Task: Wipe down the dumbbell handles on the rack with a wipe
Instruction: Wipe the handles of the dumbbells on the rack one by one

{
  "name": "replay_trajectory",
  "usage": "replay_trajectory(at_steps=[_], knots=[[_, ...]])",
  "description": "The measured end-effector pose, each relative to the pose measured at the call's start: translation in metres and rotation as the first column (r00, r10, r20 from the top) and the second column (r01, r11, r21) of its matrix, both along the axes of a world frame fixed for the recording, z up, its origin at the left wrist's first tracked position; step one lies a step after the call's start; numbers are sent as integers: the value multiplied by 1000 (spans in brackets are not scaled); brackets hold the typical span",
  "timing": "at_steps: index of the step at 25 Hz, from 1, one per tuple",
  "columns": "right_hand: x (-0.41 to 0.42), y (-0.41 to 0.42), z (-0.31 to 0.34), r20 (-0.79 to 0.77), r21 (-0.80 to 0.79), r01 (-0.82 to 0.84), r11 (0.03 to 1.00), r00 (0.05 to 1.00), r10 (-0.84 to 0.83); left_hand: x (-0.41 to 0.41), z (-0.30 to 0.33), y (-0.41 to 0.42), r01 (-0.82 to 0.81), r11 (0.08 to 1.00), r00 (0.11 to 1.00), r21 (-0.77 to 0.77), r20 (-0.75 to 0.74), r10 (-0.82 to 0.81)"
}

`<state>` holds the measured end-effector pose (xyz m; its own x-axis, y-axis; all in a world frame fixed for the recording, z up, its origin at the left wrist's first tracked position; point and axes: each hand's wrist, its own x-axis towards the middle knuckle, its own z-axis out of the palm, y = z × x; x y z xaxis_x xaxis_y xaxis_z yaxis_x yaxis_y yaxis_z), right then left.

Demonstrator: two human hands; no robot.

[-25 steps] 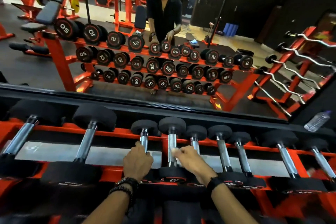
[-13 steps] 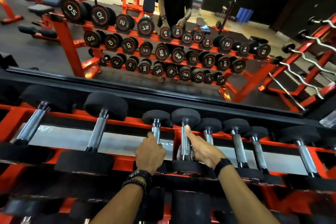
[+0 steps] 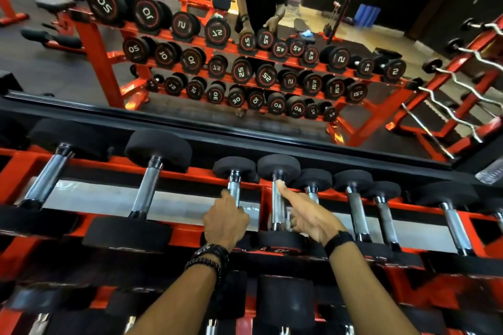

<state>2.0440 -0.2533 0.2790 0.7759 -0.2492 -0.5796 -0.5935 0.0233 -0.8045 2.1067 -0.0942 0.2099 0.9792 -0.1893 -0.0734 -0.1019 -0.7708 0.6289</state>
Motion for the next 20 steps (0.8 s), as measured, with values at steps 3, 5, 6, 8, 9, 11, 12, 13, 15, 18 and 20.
replay_trajectory(at_steps=[3, 5, 6, 8, 9, 11, 12, 13, 15, 18, 20], knots=[[-5, 3, 0, 16, 50, 16, 999, 1000, -17, -1, -1, 0, -2, 1000, 1000, -4, 16, 2], [-1, 4, -1, -5, -76, -12, 997, 1000, 12, 0, -1, -1, -8, 1000, 1000, -12, 15, 9], [3, 2, -3, -22, -102, -17, 995, 1000, 15, 1, -1, -1, -5, 1000, 1000, -10, 5, 5], [6, 4, -6, -36, -49, -19, 999, 999, 17, -1, -2, -1, 4, 1000, 1000, -10, -3, -4], [9, 6, -7, -38, -33, -26, 999, 999, 24, 0, -2, 0, 6, 1000, 1000, -13, 6, -6], [12, 10, -13, -52, -58, -37, 998, 998, 34, 0, -2, 0, 11, 1000, 1000, -17, 9, -11], [13, 13, -13, -76, -100, -54, 994, 996, 47, 0, -1, 0, 9, 1000, 1000, -20, 10, -9], [14, 13, -15, -87, -140, -77, 987, 994, 65, 1, -1, 1, 11, 1000, 1000, -18, 8, -10], [13, 13, -19, -100, -240, -113, 964, 991, 92, 0, -1, 1, 4, 1000, 1000, -9, 5, -4], [7, 7, -16, -88, -385, -188, 904, 982, 167, 0, 1, 2, -13, 1000, 1000, -17, 12, 13], [-1, -1, -13, -114, -478, -252, 842, 968, 225, -1, 0, 2, -9, 1000, 1000, -26, 17, 10]])
